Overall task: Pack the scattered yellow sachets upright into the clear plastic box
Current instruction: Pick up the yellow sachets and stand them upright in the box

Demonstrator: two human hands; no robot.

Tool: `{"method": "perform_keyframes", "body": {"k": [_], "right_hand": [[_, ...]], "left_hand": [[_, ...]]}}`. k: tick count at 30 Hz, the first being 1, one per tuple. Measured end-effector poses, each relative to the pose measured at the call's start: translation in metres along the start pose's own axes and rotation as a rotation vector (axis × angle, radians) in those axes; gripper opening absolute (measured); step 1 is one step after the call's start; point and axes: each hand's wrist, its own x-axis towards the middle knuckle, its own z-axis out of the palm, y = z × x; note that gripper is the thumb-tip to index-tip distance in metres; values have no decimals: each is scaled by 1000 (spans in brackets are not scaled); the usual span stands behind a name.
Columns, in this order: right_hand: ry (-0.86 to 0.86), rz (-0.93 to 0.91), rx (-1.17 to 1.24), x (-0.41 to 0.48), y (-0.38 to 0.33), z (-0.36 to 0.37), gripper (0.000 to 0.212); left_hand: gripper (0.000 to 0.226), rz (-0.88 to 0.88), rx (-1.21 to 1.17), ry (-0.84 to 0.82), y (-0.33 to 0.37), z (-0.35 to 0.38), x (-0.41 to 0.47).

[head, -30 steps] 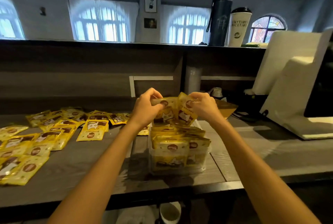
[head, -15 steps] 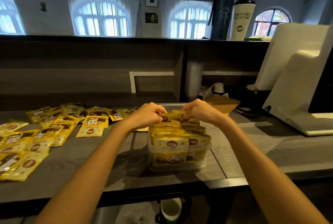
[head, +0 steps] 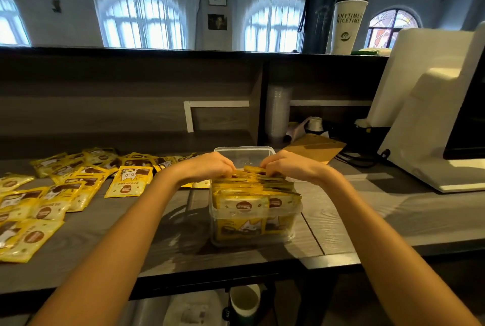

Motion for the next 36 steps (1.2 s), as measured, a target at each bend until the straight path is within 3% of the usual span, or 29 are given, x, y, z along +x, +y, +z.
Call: {"method": "perform_keyframes", "body": {"k": [5,10,20,24,30,34,36], "right_hand": [[21,-17,41,0,3,-2,31],[116,-42,138,0,7,-1,29],[172,28,101,0,6,8,24],[202,18,80,1,1,9,32],[399,-34,65,9,-16,12,38],[644,-188,10,15,-58,27,31],[672,-279,34,19,-89,43,28]], "left_hand": [[22,-10,15,10,-5,-1,2],[24,13,-3,48,-3,1,1],[48,12,18,59,-2,2,-9],[40,41,81,127,5,6,-8],[28,-15,20,488,5,-7,-16],[31,-79,39,694,2,-23,-39],[31,-150,72,794,-6,-29,-57]]}}
